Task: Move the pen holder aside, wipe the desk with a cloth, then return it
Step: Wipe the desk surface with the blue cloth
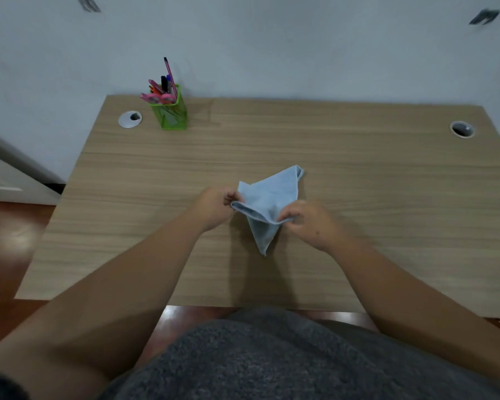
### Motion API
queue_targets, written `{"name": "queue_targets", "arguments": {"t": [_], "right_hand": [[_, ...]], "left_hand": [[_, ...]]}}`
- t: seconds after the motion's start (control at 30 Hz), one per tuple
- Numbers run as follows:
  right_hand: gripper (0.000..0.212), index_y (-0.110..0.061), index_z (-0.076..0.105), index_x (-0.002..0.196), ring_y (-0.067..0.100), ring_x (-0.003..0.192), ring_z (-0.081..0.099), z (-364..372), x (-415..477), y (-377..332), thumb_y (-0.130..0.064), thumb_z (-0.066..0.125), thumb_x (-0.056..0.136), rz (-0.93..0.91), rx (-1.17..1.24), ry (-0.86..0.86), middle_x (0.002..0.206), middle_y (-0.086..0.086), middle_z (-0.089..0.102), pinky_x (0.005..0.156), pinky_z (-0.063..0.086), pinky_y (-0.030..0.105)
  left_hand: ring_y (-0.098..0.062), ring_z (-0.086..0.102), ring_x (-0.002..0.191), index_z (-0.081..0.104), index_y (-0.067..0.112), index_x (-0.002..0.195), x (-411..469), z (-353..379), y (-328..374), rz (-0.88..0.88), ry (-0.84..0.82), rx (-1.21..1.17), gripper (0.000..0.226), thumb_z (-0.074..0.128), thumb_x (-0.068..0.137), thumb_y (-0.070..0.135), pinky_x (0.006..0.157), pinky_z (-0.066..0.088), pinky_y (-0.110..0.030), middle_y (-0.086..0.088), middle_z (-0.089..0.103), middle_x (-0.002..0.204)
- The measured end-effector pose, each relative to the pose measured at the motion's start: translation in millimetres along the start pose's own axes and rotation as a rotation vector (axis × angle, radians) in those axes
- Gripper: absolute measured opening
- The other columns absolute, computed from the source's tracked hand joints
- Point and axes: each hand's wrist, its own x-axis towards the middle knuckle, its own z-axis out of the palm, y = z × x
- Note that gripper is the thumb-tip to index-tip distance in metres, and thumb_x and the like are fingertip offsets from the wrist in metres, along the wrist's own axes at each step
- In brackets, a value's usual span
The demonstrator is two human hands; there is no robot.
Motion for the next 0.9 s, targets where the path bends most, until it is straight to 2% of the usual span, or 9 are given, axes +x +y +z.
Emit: {"name": "queue_targets", "arguments": {"t": [0.1,0.17,0.3,0.4,0.5,0.6,0.73,0.83,0.9], "right_hand": [[0.018,-0.015,0.075,0.093,0.016,0.099,0.062,16,-8,7,-0.01,0.064,0.08,-0.027,-0.017,-0.107,0.103,0.001,0.071,0.089,0.045,0.025],[0.023,-0.022,0.074,0.098,0.006,0.101,0.058,21,-12,12,-0.016,0.063,0.079,0.048,-0.006,-0.203,0.108,-0.008,0.067,0.087,0.039,0.02],[0.03,-0.023,0.07,0.105,0.003,0.095,0.053,22,-1,14,-0.012,0.053,0.083,0.178,0.066,-0.064,0.107,-0.01,0.062,0.081,0.037,0.02],[0.034,-0.019,0.062,0.118,0.019,0.111,0.052,16,18,17,-0.012,0.049,0.087,0.209,-0.039,0.123,0.124,0.001,0.058,0.092,0.039,0.03],[0.047,-0.027,0.045,0.136,0.025,0.133,0.036,12,37,23,-0.029,0.051,0.09,0.271,-0.182,0.01,0.149,-0.001,0.037,0.107,0.03,0.043],[0.059,-0.034,0.035,0.14,0.024,0.143,0.019,20,52,25,-0.046,0.054,0.086,0.308,-0.258,-0.141,0.156,-0.005,0.021,0.113,0.015,0.053],[0.057,-0.037,0.043,0.134,0.024,0.144,0.009,35,60,26,-0.051,0.058,0.081,0.305,-0.278,-0.136,0.155,-0.006,0.02,0.109,0.0,0.063],[0.033,-0.03,0.059,0.112,0.018,0.14,0.021,29,61,24,-0.041,0.061,0.081,0.241,-0.163,-0.038,0.145,-0.011,0.038,0.11,0.004,0.064],[0.009,-0.029,0.058,0.085,0.006,0.118,0.042,15,56,20,-0.031,0.065,0.08,0.21,0.069,0.06,0.113,-0.013,0.057,0.104,0.023,0.051]], "left_hand": [[-0.017,0.061,0.101,0.069,0.014,0.093,-7,9,-14,0.091,-0.131,0.264,0.032,0.054,0.071,-0.003,0.091,0.047,-0.031,-0.002,0.068,0.108],[-0.014,0.059,0.098,0.067,0.024,0.094,-11,13,-22,0.106,-0.222,0.387,0.032,0.059,0.069,0.006,0.087,0.048,-0.032,0.003,0.065,0.109],[-0.018,0.06,0.083,0.066,0.025,0.099,-5,20,-27,-0.009,0.011,0.251,0.026,0.059,0.075,0.017,0.078,0.05,-0.033,-0.001,0.065,0.1],[-0.023,0.057,0.102,0.053,0.02,0.125,18,23,-20,0.066,0.114,0.353,0.044,0.059,0.081,0.017,0.085,0.045,-0.033,-0.005,0.055,0.124],[-0.026,0.049,0.119,0.038,0.023,0.138,44,25,-6,0.117,0.048,0.439,0.062,0.063,0.082,0.019,0.094,0.04,-0.036,-0.001,0.045,0.14],[-0.027,0.051,0.116,0.051,0.022,0.127,65,29,0,0.038,-0.027,0.622,0.043,0.061,0.085,0.026,0.096,0.041,-0.04,-0.004,0.055,0.129],[-0.026,0.056,0.102,0.064,0.021,0.097,71,28,7,0.069,-0.003,0.726,0.013,0.056,0.087,0.024,0.081,0.041,-0.037,-0.005,0.062,0.11],[-0.026,0.057,0.088,0.06,0.014,0.097,65,25,17,0.19,-0.016,0.442,0.012,0.055,0.087,0.02,0.07,0.039,-0.031,-0.006,0.062,0.093],[-0.017,0.053,0.072,0.056,0.015,0.094,58,19,26,0.207,-0.005,0.26,0.008,0.055,0.088,0.02,0.06,0.034,-0.028,0.003,0.056,0.075]]}}
